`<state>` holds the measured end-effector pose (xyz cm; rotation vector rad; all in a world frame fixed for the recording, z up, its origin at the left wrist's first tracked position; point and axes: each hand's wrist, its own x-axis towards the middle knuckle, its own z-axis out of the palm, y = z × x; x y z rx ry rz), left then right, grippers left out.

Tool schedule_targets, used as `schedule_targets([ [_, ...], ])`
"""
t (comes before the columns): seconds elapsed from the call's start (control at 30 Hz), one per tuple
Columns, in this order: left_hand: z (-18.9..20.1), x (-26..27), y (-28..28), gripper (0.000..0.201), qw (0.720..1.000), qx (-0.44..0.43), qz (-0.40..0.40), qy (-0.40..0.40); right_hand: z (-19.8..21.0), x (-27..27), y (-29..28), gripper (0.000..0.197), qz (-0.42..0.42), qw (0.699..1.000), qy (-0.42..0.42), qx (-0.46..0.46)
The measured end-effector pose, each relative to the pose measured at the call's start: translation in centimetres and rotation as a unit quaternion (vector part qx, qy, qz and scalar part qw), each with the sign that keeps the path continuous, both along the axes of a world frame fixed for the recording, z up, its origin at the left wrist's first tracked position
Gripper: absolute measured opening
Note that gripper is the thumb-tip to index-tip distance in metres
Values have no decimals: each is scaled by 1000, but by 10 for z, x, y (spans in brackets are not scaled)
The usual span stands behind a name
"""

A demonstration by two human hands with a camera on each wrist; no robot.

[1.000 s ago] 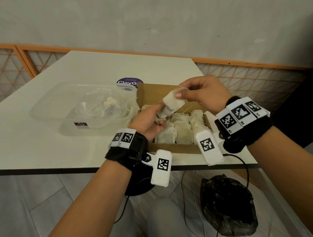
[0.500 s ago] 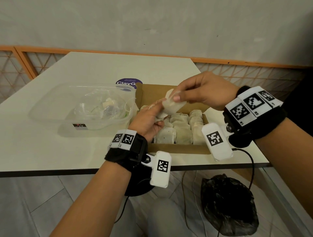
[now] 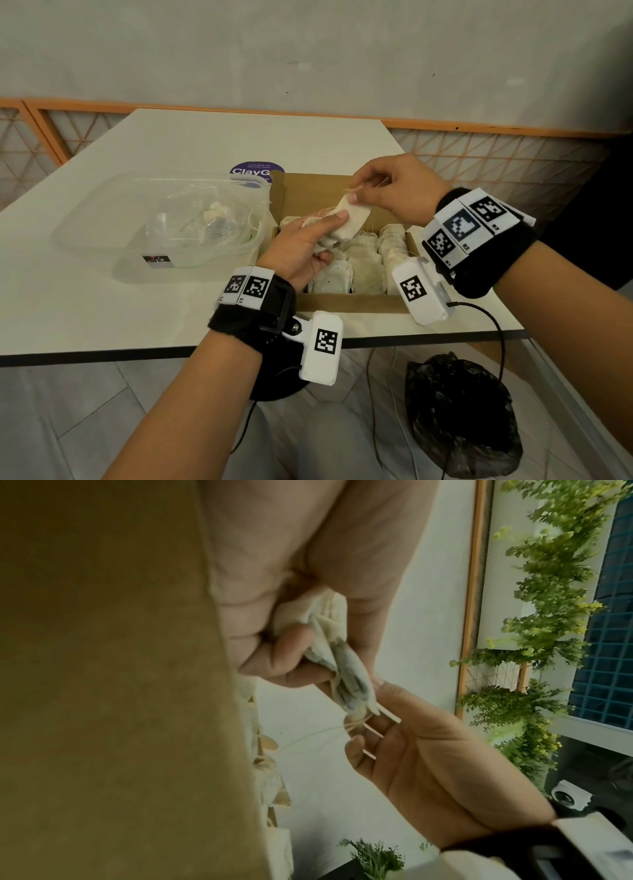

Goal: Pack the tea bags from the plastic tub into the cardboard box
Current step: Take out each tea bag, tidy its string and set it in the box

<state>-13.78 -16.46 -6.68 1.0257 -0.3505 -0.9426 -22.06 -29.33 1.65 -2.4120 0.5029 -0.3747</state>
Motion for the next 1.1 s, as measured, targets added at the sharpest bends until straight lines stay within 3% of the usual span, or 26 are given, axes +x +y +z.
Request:
schedule_targets([
  [0.1, 1, 1, 0, 12, 1000, 3, 1, 26, -3, -3, -3, 26, -34, 995, -31, 85],
  [0.17, 3, 2, 1, 5, 998, -15, -18, 63, -4, -9, -3, 28, -14, 992, -65, 108],
  [0.23, 5, 3, 3, 7, 994, -36, -33, 98, -5, -15, -5, 48, 51, 997, -44, 45],
  [0.3, 7, 4, 4, 9, 991, -49, -48, 116, -5, -18, -2, 53, 110, 994, 2, -18],
  [0.47, 10, 0, 6, 13, 991, -32, -87, 100, -2, -13, 1, 15, 130, 989, -63, -11],
  [0.57, 11, 0, 5, 21, 992, -13, -82, 94, 6, -16, -5, 8, 103, 992, -68, 14],
  [0.67, 10, 0, 4, 18, 993, -4, -50, 106, 18, -27, -11, 7, 91, 995, -23, 17],
  [0.8, 6, 3, 4, 17, 994, -15, -25, 110, 25, -44, -25, 14, 81, 990, 99, -52],
  [1.0, 2, 6, 2, 14, 994, -20, -8, 109, 22, -58, -34, 14, 132, 956, 261, 4],
  [1.1, 2, 6, 2, 14, 994, -23, -7, 103, 4, -50, -34, 11, 147, 937, 315, -36],
])
